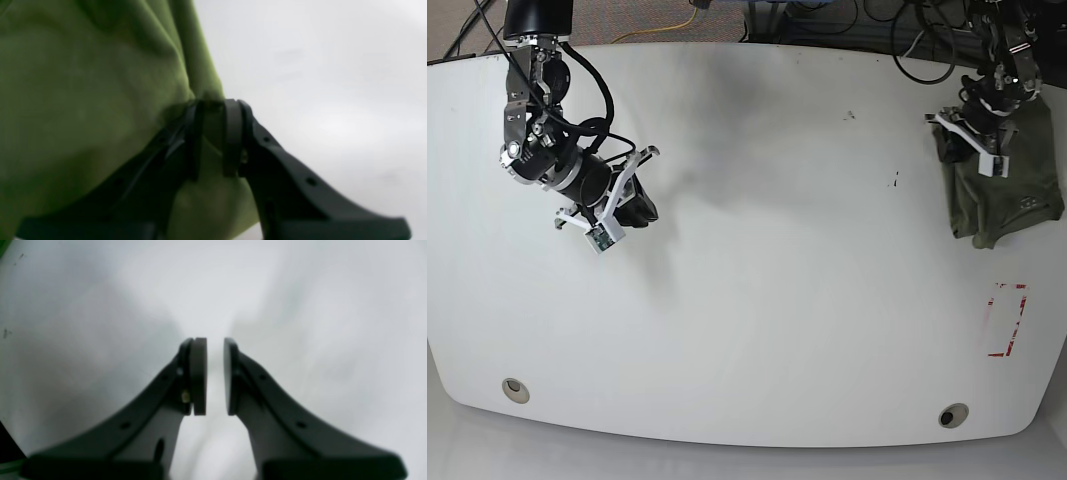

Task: Layout the t-shirt on the table in an organized manner, then fold the t-shirt properly
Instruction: 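Drag the green bundle with the left gripper toward the table's edge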

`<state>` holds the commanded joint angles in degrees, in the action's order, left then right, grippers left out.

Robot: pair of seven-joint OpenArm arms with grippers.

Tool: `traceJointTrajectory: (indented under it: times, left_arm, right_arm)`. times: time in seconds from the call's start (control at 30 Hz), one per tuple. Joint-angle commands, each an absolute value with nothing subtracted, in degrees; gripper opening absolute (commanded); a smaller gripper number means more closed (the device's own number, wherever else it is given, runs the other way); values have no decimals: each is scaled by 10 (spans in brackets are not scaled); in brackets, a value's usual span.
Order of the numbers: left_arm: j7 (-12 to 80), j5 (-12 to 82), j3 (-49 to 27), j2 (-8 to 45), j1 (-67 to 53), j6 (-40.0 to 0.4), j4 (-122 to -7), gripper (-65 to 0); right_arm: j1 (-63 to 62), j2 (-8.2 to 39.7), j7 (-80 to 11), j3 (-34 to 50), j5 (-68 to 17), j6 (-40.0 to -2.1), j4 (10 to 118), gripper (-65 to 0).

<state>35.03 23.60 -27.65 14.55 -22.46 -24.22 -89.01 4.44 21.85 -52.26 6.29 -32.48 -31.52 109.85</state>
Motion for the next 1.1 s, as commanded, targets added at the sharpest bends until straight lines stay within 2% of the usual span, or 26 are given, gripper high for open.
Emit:
traceJointTrajectory:
  times: [0.1, 0.27, 0.37, 0.53, 0.67, 0.97, 1.1]
  left_arm:
    - [350, 234, -320, 170, -228, -279, -877, -553]
    - [351, 233, -351, 190, -228, -328, -886, -553]
    - [364, 236, -354, 202, -228, -329, -915, -553]
    - [436, 237, -354, 201, -228, -330, -1009, -553]
    - [483, 235, -354, 173, -228, -331, -1047, -553]
    - [487, 233, -365, 164, -236, -331, -1001, -553]
    - [488, 233, -390, 188, -235, -331, -949, -553]
  right_arm:
    - [44, 218, -523, 61, -325, -315, 1098, -564]
    - [44, 218, -523, 60, -325, -315, 1105, -564]
    - [45, 218, -523, 59, -325, -315, 1112, -564]
    - [45, 218, -523, 59, -325, -315, 1112, -564]
    - [45, 218, -523, 59, -325, -315, 1112, -564]
    - [45, 218, -523, 59, -325, -315, 1115, -564]
    - [45, 218, -523, 60, -325, -315, 1118, -564]
